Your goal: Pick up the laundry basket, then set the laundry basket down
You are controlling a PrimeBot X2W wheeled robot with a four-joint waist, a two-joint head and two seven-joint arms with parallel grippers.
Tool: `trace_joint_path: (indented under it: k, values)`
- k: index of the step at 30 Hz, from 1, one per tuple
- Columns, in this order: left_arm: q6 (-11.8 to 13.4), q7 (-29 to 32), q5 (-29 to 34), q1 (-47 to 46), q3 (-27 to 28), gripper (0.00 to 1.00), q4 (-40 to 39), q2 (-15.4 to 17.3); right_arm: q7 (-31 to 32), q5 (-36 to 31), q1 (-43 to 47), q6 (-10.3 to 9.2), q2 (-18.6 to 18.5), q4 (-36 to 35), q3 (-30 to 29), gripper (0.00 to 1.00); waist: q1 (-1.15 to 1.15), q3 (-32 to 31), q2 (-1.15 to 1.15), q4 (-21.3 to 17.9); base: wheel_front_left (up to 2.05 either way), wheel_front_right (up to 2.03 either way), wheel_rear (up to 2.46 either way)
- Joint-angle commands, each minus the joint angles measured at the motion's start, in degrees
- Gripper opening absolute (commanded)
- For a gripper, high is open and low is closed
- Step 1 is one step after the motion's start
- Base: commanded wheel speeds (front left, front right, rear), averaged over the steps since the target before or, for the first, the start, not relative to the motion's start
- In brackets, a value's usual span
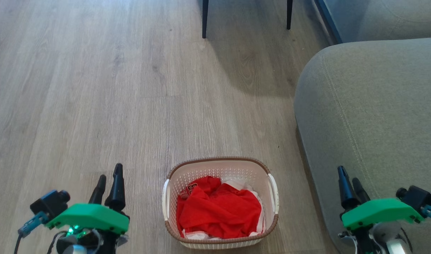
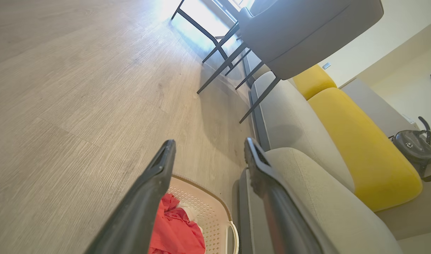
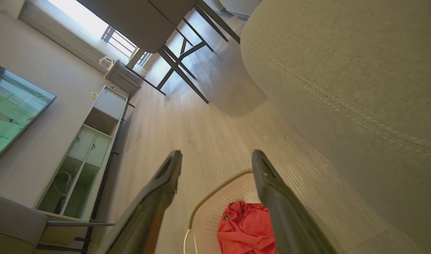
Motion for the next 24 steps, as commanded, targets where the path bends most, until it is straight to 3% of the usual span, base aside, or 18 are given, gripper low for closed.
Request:
trace_joint_path:
  k: [1,24]
  values:
    - [0.26,-0.69,1.72,-1.25,0.49,1.0,-2.55,0.93,-0.83,-1.67,-1.73,-0.04,-0.65,-2.38,1.05,1.0,0.0,0.01,0.0,0.01,0.0,0.0,0.0]
    - [3.29,-4.6,18.19,0.71,-3.11,1.0,-3.46,2.51,-4.7,-17.41,-1.28,-0.06,-0.81,-3.27,3.51,1.0,0.0,-0.37,0.0,0.18,0.0,0.0,0.0]
